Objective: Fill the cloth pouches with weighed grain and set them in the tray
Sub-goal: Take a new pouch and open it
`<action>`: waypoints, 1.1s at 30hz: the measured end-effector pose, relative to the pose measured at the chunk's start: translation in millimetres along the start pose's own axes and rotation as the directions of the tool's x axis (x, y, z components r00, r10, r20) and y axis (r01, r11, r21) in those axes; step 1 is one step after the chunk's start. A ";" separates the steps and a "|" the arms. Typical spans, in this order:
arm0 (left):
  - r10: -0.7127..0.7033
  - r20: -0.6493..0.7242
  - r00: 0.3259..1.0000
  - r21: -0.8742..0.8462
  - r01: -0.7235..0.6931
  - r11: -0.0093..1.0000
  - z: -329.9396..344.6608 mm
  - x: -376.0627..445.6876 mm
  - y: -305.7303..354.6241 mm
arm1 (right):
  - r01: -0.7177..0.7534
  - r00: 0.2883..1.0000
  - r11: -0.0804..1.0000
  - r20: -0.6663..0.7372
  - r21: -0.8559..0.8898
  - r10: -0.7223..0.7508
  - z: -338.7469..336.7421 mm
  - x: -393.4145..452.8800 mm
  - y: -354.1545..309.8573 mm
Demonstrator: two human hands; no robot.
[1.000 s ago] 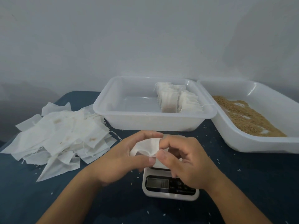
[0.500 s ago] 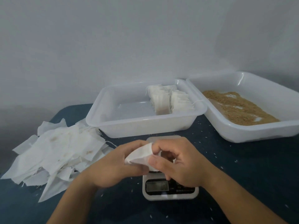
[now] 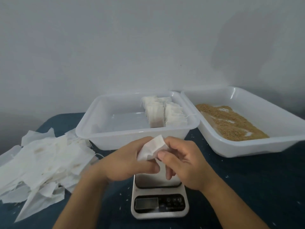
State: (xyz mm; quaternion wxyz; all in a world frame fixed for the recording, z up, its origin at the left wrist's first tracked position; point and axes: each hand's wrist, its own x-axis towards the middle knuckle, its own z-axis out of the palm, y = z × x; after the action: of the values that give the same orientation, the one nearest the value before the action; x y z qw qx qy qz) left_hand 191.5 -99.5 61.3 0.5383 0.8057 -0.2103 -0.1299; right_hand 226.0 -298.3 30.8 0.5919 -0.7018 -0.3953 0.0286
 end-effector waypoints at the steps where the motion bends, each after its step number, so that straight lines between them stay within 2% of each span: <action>1: -0.035 -0.087 0.996 0.013 0.036 0.999 1.8 -0.7 -7.1 | -0.009 1.000 1.000 -0.012 -0.006 0.009 -2.6 1.0 1.1; 4: -0.108 -0.205 0.973 0.057 0.122 0.991 0.7 -6.5 -20.7 | -0.011 1.000 0.999 -0.026 -0.038 0.010 -9.6 4.9 3.1; 10: -0.135 -0.234 0.963 -0.142 0.104 0.984 -4.6 -18.7 -29.6 | 0.043 0.995 0.982 0.095 -0.182 -0.026 -22.9 21.2 0.0; 14: -0.124 -0.219 0.968 -0.157 0.091 0.983 -2.9 -17.3 -33.3 | -0.001 0.997 0.964 0.072 -0.266 0.021 -26.9 18.1 7.6; 16: -0.084 -0.243 0.966 -0.110 0.058 0.992 0.7 -15.1 -32.3 | 0.038 0.997 0.943 0.074 -0.331 -0.014 -24.0 12.6 11.9; 19: -0.039 -0.299 0.953 0.052 0.057 0.997 6.7 -11.1 -29.4 | 0.170 0.982 0.890 0.150 -0.423 -0.116 -14.4 5.7 12.0; 23: 0.001 -0.239 0.971 0.132 0.032 0.991 14.6 -9.6 -26.7 | 0.277 0.955 0.831 0.234 -0.481 -0.183 -6.4 2.6 7.8; 27: 0.007 -0.211 0.977 0.219 0.040 0.975 15.8 -8.6 -24.2 | 0.304 0.950 0.834 0.212 -0.461 -0.229 -4.8 -1.5 4.3; 33: -0.020 -0.207 0.978 0.162 0.055 0.985 16.8 -6.9 -26.3 | 0.279 0.957 0.842 0.206 -0.461 -0.204 -4.9 -5.5 5.9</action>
State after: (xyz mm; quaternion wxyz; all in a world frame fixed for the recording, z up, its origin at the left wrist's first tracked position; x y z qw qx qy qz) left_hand 183.3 -101.1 30.5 0.4851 0.8609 -0.1486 -0.0384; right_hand 227.8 -305.5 24.9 0.3645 -0.7680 -0.5182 -0.0940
